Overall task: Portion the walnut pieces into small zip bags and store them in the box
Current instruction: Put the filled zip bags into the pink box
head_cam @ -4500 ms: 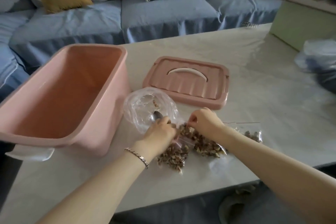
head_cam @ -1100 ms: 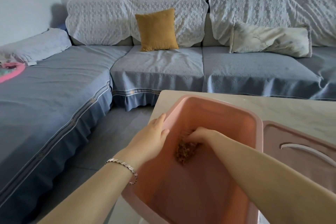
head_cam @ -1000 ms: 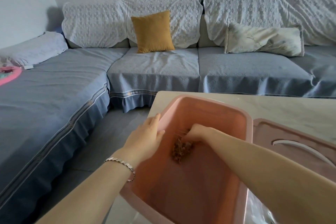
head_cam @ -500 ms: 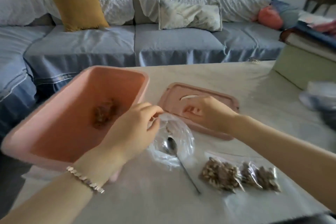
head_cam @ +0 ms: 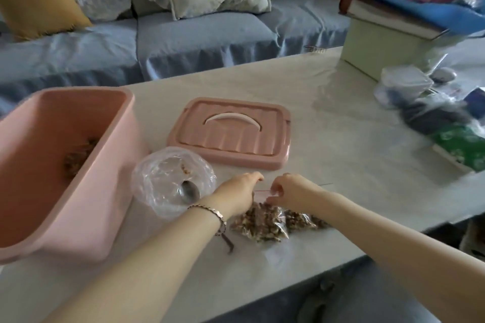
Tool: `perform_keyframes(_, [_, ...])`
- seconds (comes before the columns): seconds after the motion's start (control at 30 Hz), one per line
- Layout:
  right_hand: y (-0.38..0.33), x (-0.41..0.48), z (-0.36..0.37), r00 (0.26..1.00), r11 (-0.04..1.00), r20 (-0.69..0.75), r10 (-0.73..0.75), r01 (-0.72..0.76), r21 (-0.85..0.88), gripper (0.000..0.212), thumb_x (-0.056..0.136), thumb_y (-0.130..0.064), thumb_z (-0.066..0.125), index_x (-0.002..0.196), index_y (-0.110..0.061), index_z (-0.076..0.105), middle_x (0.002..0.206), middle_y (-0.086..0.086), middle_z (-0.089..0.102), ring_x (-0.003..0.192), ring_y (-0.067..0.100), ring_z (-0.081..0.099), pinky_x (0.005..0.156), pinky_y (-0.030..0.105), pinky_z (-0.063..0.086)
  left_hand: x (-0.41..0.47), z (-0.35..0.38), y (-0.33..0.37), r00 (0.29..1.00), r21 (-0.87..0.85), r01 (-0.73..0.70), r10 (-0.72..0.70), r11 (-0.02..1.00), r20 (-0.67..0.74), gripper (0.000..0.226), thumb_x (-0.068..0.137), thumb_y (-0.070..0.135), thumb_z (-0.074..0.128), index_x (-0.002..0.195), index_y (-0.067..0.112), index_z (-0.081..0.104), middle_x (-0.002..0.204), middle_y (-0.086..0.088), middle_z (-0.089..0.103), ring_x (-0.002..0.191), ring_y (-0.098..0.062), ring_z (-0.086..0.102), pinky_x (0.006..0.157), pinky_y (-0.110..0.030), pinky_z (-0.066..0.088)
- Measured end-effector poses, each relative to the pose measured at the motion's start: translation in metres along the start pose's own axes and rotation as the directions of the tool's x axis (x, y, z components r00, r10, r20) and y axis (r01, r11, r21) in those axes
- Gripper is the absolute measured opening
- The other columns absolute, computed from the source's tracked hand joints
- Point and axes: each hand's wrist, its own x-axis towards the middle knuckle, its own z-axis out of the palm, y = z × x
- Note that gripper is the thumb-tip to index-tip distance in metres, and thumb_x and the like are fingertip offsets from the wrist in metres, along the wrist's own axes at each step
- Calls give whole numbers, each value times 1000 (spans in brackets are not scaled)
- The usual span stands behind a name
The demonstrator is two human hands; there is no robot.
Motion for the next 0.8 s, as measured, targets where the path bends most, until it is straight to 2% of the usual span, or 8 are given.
perform_keyframes(0.07, [3, -1, -1, 1000, 999, 7, -17, 16, 43, 15, 87, -30, 59, 91, -16, 63, 89, 3, 61, 80, 19, 51, 63, 26, 39, 6, 5, -4, 998, 11, -2, 1, 1000, 58, 59, 88, -10, 38, 137, 24, 38, 143, -2, 42, 124, -22, 46, 101, -36, 41])
perform_keyframes(0.17, [15, -15, -13, 997, 988, -20, -70, 72, 139, 19, 87, -23, 59, 70, -24, 53, 71, -6, 56, 66, 12, 49, 54, 14, 34, 14, 13, -12, 993, -3, 23, -23, 1000, 115, 50, 91, 0, 40, 133, 27, 41, 139, -2, 46, 121, -23, 48, 103, -38, 39])
perform_keyframes(0.27, [31, -33, -28, 987, 962, -136, -86, 118, 245, 13, 86, -17, 61, 74, -22, 59, 76, -4, 68, 63, 4, 57, 60, 9, 39, 18, 16, -12, 993, 34, 37, -40, 999, 109, 37, 95, 11, 41, 129, 24, 46, 129, 0, 53, 119, -21, 46, 105, -36, 33])
perform_keyframes(0.37, [45, -43, -38, 980, 958, -184, -76, 123, 258, 18, 85, -15, 63, 71, -26, 59, 72, -8, 69, 59, -4, 58, 63, 10, 43, 19, 14, -9, 994, 43, 18, -22, 999, 105, 21, 94, 20, 49, 110, 17, 61, 117, -2, 59, 113, -21, 50, 100, -33, 36])
perform_keyframes(0.47, [53, -44, -42, 979, 954, -199, -34, 91, 285, 21, 84, -13, 63, 69, -27, 59, 68, -7, 69, 59, -2, 60, 70, 23, 51, 16, 10, -5, 992, -38, -4, 8, 999, 122, 16, 91, 23, 57, 93, 9, 64, 101, -5, 62, 91, -19, 56, 81, -28, 43])
perform_keyframes(0.53, [54, -43, -42, 981, 955, -195, -13, 70, 287, 22, 84, -13, 64, 69, -28, 59, 66, -7, 68, 58, 1, 60, 72, 31, 53, 12, 6, -2, 992, -42, -42, 47, 998, 117, 14, 90, 25, 58, 86, 12, 62, 94, -1, 57, 88, -18, 54, 78, -29, 42])
perform_keyframes(0.7, [44, -45, -43, 974, 961, -229, -4, 66, 267, 18, 83, -18, 65, 69, -28, 61, 65, -9, 68, 65, 7, 62, 68, 20, 47, -22, -14, 6, 992, 58, -57, 50, 997, 116, 17, 91, 37, 54, 93, 21, 61, 102, 4, 61, 93, -18, 57, 74, -28, 39])
perform_keyframes(0.8, [26, -44, -52, 962, 972, -270, -35, 96, 216, 14, 84, -21, 63, 72, -28, 63, 67, -9, 67, 67, 8, 61, 68, 22, 47, -59, -40, 5, 993, 159, -107, 113, 981, -32, 19, 93, 38, 48, 96, 22, 59, 101, 7, 62, 95, -15, 56, 76, -28, 39])
